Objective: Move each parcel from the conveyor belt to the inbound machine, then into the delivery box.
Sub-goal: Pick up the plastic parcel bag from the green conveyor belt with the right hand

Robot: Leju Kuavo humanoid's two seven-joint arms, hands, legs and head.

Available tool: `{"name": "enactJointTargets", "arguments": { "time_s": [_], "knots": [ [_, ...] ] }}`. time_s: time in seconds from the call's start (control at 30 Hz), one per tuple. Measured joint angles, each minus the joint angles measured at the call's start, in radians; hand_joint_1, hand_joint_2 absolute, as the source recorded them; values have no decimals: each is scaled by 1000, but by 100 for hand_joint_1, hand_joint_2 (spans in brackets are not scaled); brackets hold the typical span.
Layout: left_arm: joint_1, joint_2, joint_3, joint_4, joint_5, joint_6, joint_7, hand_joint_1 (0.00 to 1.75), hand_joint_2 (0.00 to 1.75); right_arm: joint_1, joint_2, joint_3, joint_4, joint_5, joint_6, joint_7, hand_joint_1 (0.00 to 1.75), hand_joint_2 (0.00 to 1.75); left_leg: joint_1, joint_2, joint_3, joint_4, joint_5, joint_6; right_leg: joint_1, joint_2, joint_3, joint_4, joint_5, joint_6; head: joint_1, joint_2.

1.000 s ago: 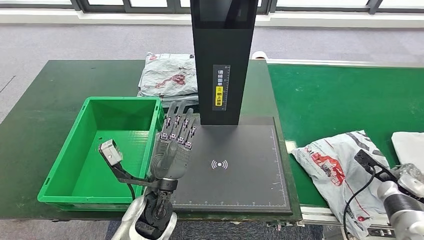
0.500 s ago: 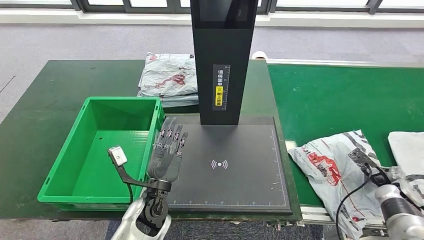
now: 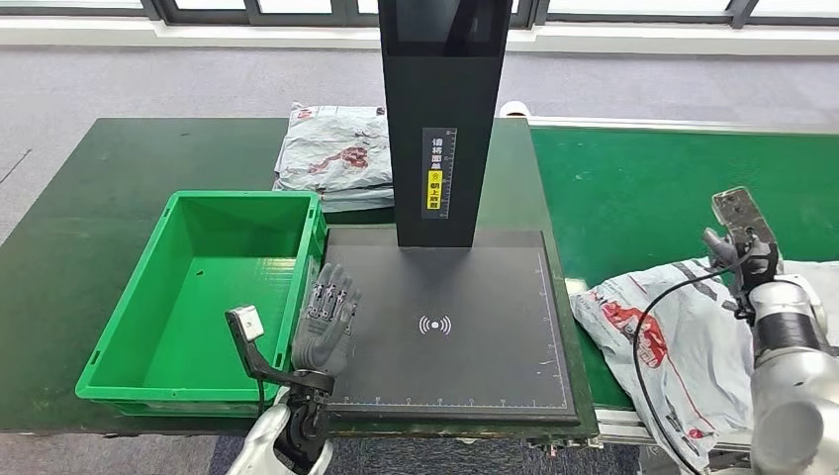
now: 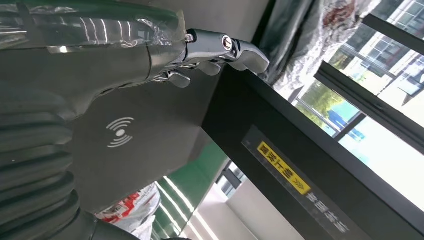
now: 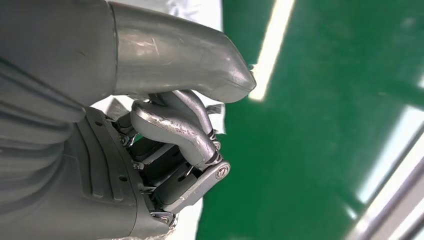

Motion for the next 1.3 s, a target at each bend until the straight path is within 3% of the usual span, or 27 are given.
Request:
{"name": "enactJointTargets", "arguments": {
  "time_s": [0.5,0.63,0.8,0.93,1.3],
  "knots": [
    [-10,-6,24,49,2,2,14,0,175,-33,12,73,-9,-24,-49,37,175,175,0,0,0,0,0,0,0,0,0,0,0,0,0,0],
    [-10,-7,26,51,2,2,15,0,175,-35,12,80,-9,-15,-57,43,2,175,0,0,0,0,0,0,0,0,0,0,0,0,0,0],
    [-11,-7,26,56,4,1,27,0,175,-35,12,163,-9,153,-166,159,0,175,0,0,0,0,0,0,0,1,-1,0,0,0,0,0],
    [-22,-8,26,67,4,-5,32,0,175,-28,10,262,-8,242,-164,238,0,175,0,1,0,0,0,0,0,1,-1,0,0,0,0,0],
    [-45,-8,26,100,-11,-9,23,0,175,0,4,382,-6,286,-139,280,0,175,0,1,0,0,0,-1,0,1,-2,0,0,0,0,0]
  ]
}}
